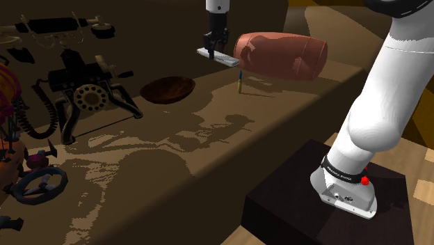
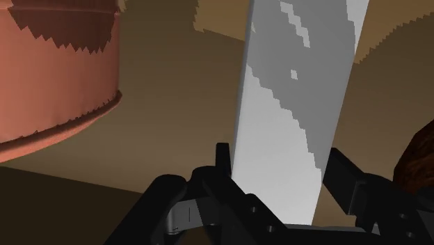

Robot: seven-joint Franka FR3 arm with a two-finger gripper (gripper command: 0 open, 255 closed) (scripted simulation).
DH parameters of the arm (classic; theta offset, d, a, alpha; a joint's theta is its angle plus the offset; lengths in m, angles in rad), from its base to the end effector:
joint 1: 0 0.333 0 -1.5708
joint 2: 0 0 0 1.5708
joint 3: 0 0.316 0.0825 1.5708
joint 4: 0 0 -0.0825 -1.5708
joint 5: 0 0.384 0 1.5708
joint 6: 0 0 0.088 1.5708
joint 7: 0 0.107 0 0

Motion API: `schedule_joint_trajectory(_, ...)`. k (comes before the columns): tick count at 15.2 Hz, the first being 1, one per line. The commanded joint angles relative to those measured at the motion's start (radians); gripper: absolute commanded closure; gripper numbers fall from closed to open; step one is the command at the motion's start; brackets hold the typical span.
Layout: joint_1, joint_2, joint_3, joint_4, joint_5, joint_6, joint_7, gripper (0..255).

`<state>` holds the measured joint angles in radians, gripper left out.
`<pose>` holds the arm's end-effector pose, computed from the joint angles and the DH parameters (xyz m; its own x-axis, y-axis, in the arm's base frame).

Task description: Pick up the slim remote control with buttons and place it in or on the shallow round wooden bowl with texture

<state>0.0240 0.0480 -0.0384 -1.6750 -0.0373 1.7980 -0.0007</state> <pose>0.5853 -0.0111 0.5680 0.9972 -0.0051 0.0748 -0.0080 -0.9992 0.0387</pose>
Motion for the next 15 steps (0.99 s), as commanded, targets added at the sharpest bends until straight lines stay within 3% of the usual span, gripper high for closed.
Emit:
schedule_joint_trajectory(1,0.000,0.003,0.000,0.030,0.000,-0.026,0.000,255)
schedule_joint_trajectory(8,0.000,0.017,0.000,0.130,0.001,-0.113,-0.004,255)
schedule_joint_trajectory(15,0.088,0.109,0.068,0.256,-0.017,-0.155,0.151,255)
